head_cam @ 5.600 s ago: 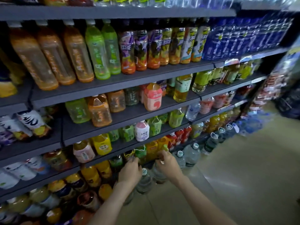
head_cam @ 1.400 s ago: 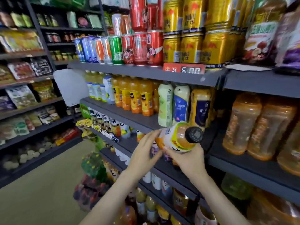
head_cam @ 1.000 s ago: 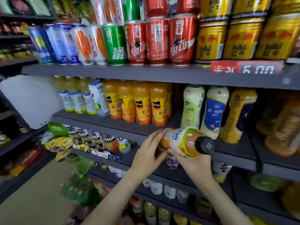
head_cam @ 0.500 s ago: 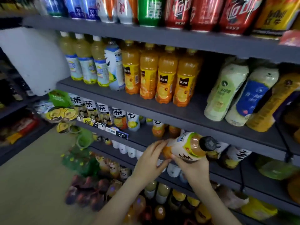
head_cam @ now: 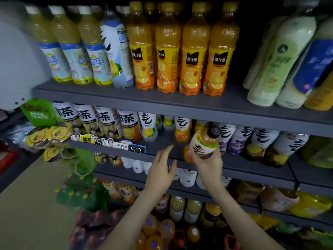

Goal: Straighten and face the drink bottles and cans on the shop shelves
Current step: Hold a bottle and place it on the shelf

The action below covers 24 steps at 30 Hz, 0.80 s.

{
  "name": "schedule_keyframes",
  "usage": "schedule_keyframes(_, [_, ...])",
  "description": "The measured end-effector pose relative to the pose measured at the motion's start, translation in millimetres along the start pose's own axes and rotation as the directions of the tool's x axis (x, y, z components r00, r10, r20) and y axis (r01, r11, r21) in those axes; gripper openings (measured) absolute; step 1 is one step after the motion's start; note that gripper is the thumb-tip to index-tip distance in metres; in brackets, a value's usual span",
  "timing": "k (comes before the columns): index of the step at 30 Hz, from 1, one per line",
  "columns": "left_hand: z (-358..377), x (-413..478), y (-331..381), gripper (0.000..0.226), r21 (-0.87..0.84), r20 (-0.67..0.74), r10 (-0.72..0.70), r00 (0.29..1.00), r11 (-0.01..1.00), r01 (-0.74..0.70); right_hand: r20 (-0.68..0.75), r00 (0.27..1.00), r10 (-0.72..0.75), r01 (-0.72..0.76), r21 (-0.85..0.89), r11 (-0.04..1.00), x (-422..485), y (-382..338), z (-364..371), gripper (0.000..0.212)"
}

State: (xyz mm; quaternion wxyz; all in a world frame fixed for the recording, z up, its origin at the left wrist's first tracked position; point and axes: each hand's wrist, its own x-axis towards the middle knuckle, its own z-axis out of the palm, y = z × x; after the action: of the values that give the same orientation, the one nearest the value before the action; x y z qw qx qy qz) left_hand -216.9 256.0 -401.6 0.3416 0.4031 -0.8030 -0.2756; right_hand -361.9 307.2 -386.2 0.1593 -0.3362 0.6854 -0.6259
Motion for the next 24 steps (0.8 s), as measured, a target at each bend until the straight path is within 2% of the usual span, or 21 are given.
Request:
schedule_keyframes(4, [15.0, 42.6, -20.4, 0.051, -0.068, -0.052, -0.043, 0.998, 0.997, 0.039, -0.076, 0.997, -0.008, 0.003, -0.076, 0.997, 21.1, 13.1, 19.9, 0.050])
schedule_keyframes(9, [48.5, 90.6, -42.3, 0.069, -0.104, 0.000, -0.149, 0.989, 0.983, 0.148, -0.145, 0.985, -0.096, 0.060, -0.231, 0.971, 46.5, 37.3, 35.1, 0.058])
schedule_keyframes(14, [77.3, 116.9, -58.0, 0.081, -0.190, 0.061, -0.123, 0.990, 0.973, 0.133, -0.115, 0.985, -0.132, 0.104, -0.217, 0.971, 66.3, 51.0, 43.3, 0.066])
schedule_keyframes(18, [84.5, 129.5, -64.3, 0.076, -0.145, 0.063, -0.081, 0.995, 0.985, 0.090, -0.092, 0.976, -0.198, 0.179, -0.181, 0.967, 70.5, 59.0, 40.9, 0.059])
schedule_keyframes(21, [80.8, 132.3, -64.0, 0.071, -0.087, 0.069, -0.037, 0.997, 0.995, 0.043, -0.045, 0.985, -0.168, 0.157, -0.181, 0.971, 67.3, 63.8, 40.5, 0.054])
schedule_keyframes(24, [74.0, 131.9, -63.3, 0.070, -0.075, 0.115, -0.037, 0.993, 0.996, 0.045, -0.022, 0.993, -0.112, 0.101, -0.296, 0.950, 59.2, 74.5, 44.1, 0.076])
